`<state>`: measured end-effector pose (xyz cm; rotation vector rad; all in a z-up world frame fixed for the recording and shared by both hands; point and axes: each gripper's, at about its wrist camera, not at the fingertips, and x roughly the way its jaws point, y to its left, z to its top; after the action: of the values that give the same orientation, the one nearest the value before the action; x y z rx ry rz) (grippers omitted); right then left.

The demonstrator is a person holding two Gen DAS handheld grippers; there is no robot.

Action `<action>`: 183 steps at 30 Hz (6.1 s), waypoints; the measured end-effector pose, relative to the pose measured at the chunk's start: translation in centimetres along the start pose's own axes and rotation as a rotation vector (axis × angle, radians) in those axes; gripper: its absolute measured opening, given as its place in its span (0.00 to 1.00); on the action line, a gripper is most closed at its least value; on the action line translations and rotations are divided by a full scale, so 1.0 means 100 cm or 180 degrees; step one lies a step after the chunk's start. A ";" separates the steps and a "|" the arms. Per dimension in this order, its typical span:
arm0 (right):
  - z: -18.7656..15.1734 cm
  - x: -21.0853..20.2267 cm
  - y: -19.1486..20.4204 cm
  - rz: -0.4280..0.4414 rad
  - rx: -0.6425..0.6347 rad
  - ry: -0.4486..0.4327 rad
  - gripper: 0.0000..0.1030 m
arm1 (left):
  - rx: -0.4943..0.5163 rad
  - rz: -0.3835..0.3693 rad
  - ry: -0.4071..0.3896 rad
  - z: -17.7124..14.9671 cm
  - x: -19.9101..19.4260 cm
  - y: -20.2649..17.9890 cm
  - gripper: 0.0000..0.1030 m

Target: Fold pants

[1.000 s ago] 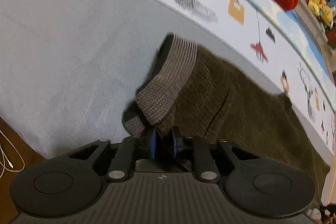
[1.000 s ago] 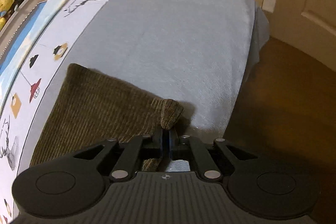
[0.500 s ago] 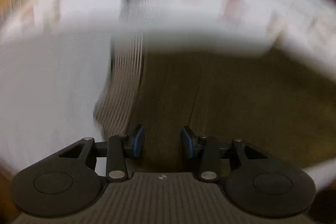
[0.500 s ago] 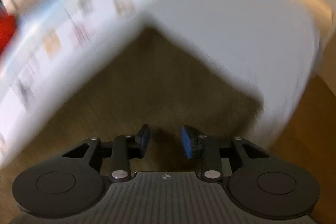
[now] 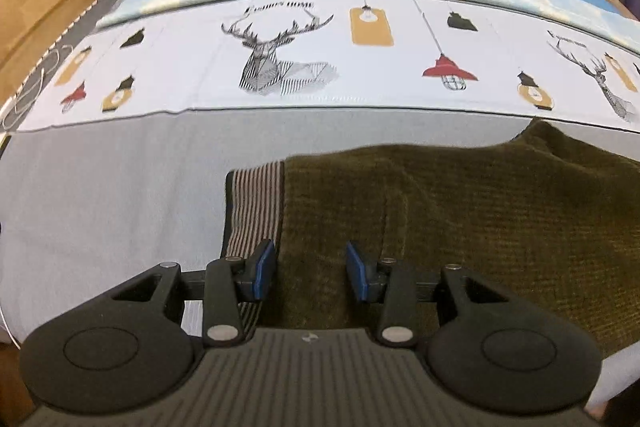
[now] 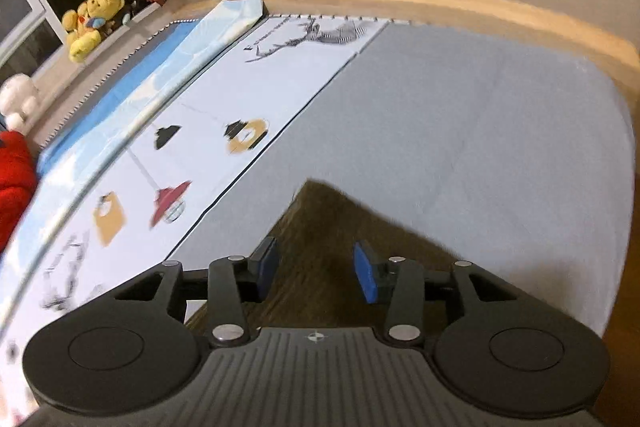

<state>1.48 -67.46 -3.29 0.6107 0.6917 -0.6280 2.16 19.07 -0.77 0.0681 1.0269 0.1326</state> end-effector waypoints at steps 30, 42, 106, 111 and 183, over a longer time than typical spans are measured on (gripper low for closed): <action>0.018 -0.005 0.069 -0.0326 -0.0743 -0.0529 0.33 | 0.0314 0.0096 0.0458 0.000 0.052 -0.015 0.42; -0.076 -0.113 0.250 0.1880 -0.1691 0.0017 0.19 | 0.0093 0.0159 0.0458 -0.011 0.048 0.015 0.23; -0.323 -0.085 0.433 0.2231 -0.4347 0.1247 0.22 | 0.0018 -0.0019 0.0426 -0.006 0.048 0.022 0.27; -0.314 -0.092 0.427 0.2213 -0.4279 0.1253 0.23 | -0.0013 -0.0023 0.0434 -0.005 0.047 0.023 0.28; -0.164 -0.249 0.165 0.1619 -0.2186 -0.1401 0.20 | 0.0186 -0.0091 -0.0065 0.024 0.018 -0.070 0.73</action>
<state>-8.48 -37.51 9.67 -0.0123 0.2789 -0.0194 5.64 12.37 -1.89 0.1075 1.0109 0.0757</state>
